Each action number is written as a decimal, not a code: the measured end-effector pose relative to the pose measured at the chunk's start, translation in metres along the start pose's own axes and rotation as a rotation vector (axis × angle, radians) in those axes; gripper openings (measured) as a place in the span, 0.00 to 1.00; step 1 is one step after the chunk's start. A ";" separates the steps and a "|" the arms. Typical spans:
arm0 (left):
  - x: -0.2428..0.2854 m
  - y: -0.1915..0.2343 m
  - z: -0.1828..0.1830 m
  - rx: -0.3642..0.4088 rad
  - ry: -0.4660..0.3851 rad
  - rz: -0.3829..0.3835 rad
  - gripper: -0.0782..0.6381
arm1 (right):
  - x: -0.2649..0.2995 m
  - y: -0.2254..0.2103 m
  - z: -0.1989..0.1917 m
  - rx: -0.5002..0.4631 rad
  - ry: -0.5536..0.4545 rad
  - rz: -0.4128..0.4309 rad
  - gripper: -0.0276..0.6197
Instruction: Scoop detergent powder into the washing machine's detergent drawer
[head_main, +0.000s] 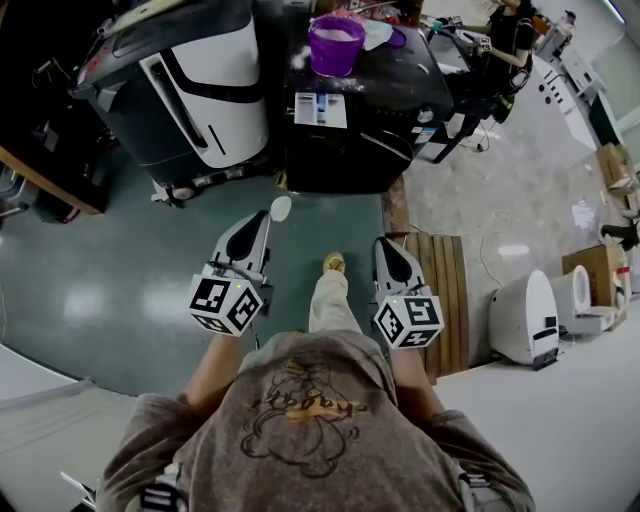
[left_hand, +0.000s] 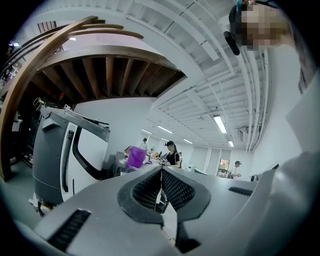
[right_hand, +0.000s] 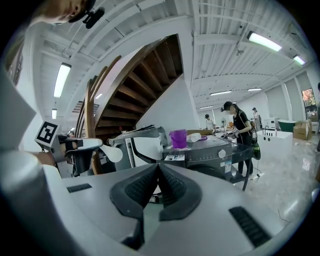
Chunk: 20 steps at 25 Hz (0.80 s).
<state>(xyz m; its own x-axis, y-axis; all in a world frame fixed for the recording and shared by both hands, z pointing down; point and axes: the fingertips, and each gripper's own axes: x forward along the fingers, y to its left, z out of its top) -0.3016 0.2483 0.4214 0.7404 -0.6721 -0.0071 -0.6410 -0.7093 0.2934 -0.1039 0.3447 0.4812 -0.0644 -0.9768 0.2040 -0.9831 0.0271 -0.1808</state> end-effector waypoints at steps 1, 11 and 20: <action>0.007 0.002 0.000 0.001 0.001 0.000 0.14 | 0.006 -0.004 0.001 0.002 0.000 0.000 0.05; 0.089 0.025 0.005 0.005 0.013 0.026 0.14 | 0.081 -0.053 0.021 0.027 -0.003 0.022 0.05; 0.172 0.044 0.032 0.017 0.007 0.088 0.14 | 0.159 -0.097 0.063 0.039 0.003 0.092 0.05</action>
<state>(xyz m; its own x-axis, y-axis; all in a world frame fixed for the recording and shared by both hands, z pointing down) -0.2086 0.0943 0.4027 0.6824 -0.7305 0.0244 -0.7068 -0.6510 0.2766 -0.0075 0.1737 0.4708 -0.1548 -0.9700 0.1876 -0.9656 0.1084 -0.2366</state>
